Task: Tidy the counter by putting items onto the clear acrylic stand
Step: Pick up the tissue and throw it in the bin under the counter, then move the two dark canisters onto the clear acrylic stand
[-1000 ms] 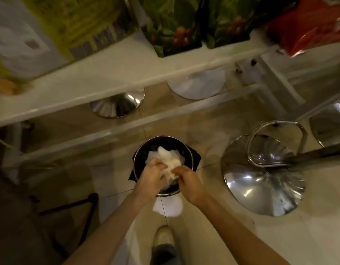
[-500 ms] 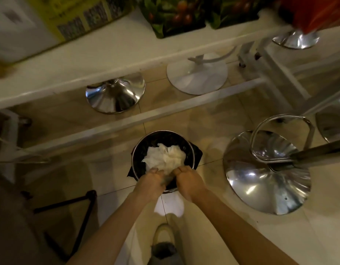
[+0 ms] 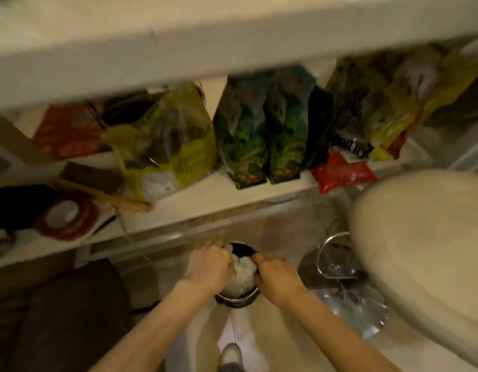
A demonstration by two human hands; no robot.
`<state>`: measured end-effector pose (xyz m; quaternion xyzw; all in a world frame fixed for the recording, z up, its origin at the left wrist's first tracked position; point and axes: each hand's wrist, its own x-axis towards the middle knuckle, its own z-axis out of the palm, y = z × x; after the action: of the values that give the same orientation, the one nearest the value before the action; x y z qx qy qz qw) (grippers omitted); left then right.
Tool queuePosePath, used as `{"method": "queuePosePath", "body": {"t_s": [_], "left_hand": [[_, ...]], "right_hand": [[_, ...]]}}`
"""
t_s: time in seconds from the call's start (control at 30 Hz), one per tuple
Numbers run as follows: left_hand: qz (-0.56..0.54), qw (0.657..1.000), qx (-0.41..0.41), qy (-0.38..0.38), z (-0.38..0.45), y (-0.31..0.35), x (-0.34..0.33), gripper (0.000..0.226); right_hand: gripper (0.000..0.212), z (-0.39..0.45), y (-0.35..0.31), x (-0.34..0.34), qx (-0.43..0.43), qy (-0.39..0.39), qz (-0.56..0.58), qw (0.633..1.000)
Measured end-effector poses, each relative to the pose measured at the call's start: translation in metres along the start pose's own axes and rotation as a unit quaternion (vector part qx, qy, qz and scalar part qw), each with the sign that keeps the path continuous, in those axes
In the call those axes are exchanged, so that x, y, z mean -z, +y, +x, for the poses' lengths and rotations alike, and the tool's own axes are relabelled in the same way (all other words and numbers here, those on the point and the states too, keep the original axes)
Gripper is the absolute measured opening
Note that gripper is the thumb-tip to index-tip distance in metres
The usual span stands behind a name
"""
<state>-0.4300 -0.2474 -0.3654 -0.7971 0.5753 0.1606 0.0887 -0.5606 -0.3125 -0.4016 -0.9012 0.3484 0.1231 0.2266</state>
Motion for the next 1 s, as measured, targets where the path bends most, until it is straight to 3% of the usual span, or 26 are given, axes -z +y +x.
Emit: {"method": "queuePosePath", "body": {"t_s": [0.27, 0.43, 0.57, 0.8, 1.0], "left_hand": [[0.006, 0.981, 0.024, 0.190, -0.099, -0.009, 0.198, 0.040], [-0.054, 0.940, 0.033, 0.335, -0.152, -0.039, 0.288, 0.042], [-0.031, 0.899, 0.082, 0.430, -0.179, -0.082, 0.324, 0.042], [-0.028, 0.865, 0.200, 0.459, -0.198, -0.182, 0.339, 0.057], [-0.157, 0.859, 0.225, 0.433, -0.181, -0.248, 0.321, 0.084]], "right_hand": [[0.047, -0.070, -0.079, 0.171, 0.103, 0.106, -0.068, 0.987], [0.032, -0.092, -0.132, 0.250, 0.198, 0.201, -0.070, 0.957], [0.029, -0.096, -0.171, 0.297, 0.243, 0.221, -0.057, 0.943], [0.026, -0.067, -0.251, 0.363, 0.256, 0.246, -0.012, 0.935], [0.032, -0.007, -0.314, 0.383, 0.255, 0.196, 0.033, 0.946]]}}
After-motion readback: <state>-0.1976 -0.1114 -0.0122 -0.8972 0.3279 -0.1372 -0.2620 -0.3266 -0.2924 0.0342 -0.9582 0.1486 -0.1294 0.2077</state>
